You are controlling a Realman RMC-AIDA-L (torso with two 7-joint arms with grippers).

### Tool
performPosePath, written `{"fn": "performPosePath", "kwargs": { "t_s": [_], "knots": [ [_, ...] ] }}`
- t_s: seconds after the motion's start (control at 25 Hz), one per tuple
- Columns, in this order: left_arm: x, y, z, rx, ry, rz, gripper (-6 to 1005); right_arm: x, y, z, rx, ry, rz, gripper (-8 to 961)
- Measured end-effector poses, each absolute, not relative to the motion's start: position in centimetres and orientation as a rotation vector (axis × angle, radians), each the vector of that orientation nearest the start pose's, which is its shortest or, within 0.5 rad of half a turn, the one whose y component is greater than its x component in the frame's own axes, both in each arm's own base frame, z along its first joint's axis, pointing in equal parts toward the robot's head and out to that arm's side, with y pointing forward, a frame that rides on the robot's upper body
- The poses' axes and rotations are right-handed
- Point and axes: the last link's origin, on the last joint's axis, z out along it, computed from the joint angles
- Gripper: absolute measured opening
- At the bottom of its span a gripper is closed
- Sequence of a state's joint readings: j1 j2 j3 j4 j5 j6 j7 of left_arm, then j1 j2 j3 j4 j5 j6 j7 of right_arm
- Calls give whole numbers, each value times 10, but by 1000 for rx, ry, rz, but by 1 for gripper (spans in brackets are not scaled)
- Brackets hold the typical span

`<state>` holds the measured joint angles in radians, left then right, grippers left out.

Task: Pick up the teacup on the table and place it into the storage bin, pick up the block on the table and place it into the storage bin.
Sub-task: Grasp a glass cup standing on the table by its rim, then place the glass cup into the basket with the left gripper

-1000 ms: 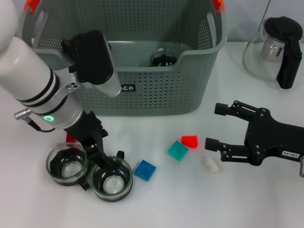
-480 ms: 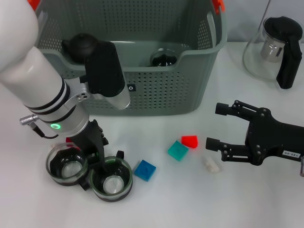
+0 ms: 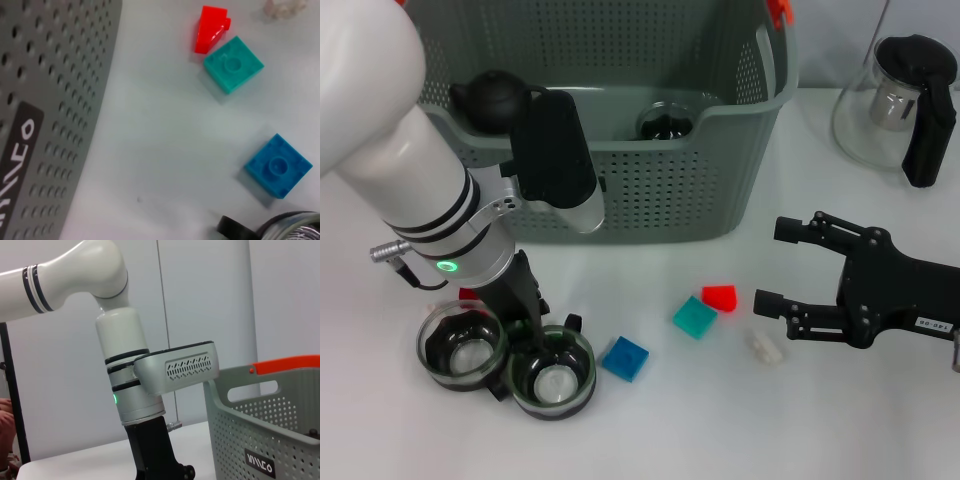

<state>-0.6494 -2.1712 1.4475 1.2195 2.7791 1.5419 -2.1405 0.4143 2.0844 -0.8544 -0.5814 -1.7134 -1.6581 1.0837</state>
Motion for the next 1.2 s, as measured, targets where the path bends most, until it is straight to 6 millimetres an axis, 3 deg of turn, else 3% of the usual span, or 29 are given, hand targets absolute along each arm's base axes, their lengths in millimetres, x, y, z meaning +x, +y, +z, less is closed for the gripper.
{"fn": "performPosePath", "kwargs": {
  "t_s": [0.28,0.6,0.84,1.0,1.2],
  "knots": [
    [-190,342,-43,-2813,-340,866,283,258,291,-12,-2699,328,969,947],
    [-187,341,-41,-2829,-345,870,55,259,291,-12,-2698,331,969,947],
    [-184,341,-34,-2864,-360,809,46,261,289,-12,-2698,335,967,947],
    [-170,345,-1,-2962,-414,469,47,262,288,-11,-2700,338,969,947],
    [-167,353,50,-3028,-483,-22,48,262,288,-11,-2701,339,970,947]
  ]
}}
